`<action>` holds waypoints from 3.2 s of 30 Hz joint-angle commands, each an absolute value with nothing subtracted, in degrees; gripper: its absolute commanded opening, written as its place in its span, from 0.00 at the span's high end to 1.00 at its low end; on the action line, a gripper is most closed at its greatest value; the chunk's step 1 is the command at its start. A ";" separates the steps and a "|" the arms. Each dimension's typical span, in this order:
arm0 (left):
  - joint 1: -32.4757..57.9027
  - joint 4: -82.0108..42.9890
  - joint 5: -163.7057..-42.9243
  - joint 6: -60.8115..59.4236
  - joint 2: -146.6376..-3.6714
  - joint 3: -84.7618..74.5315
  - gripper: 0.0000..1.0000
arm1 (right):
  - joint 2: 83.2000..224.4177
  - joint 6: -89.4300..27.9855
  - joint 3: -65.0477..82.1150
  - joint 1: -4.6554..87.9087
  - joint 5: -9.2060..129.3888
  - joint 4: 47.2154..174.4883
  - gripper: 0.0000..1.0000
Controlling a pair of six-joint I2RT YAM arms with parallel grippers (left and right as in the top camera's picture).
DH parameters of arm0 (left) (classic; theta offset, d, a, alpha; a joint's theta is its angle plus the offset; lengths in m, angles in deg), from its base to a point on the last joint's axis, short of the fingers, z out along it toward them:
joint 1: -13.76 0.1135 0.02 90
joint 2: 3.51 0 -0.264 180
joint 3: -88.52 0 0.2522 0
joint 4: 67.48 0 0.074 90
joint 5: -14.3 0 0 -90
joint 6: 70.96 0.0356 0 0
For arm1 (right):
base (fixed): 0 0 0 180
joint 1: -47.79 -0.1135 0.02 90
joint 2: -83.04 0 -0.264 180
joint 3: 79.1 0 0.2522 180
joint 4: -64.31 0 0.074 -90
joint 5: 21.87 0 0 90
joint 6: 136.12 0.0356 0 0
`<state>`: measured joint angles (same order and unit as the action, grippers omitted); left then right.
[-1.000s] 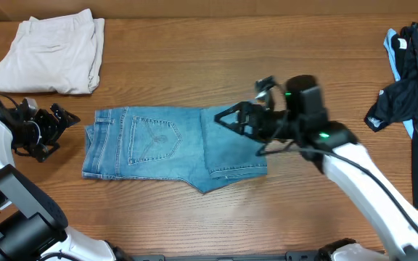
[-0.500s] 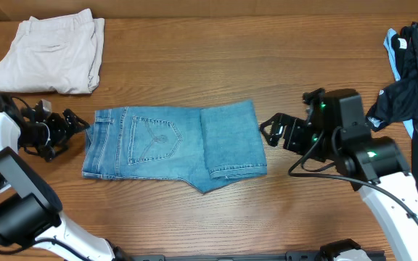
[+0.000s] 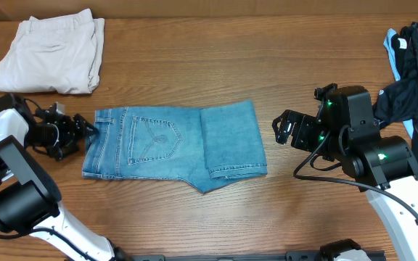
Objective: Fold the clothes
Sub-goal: 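Grasp the jeans waistband end with the left gripper, then lift and fold the waistband end rightward over the jeans with the left gripper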
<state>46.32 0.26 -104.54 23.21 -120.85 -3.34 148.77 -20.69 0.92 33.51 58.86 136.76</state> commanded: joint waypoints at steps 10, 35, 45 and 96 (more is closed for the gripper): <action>41.25 2.84 -105.22 28.08 -129.41 -2.21 0.30 | 148.07 -21.11 2.45 33.64 59.99 136.50 0.00; 40.37 15.91 -93.24 14.66 -123.29 -17.18 0.96 | 148.27 -22.39 2.45 33.62 61.06 139.06 0.00; 37.14 22.40 -90.00 11.51 -112.28 -27.28 0.96 | 150.10 -22.35 2.45 33.62 61.02 138.62 0.00; -12.21 17.74 -80.04 -12.51 -105.72 -28.26 0.96 | 166.76 -23.86 2.16 33.79 64.32 136.04 0.00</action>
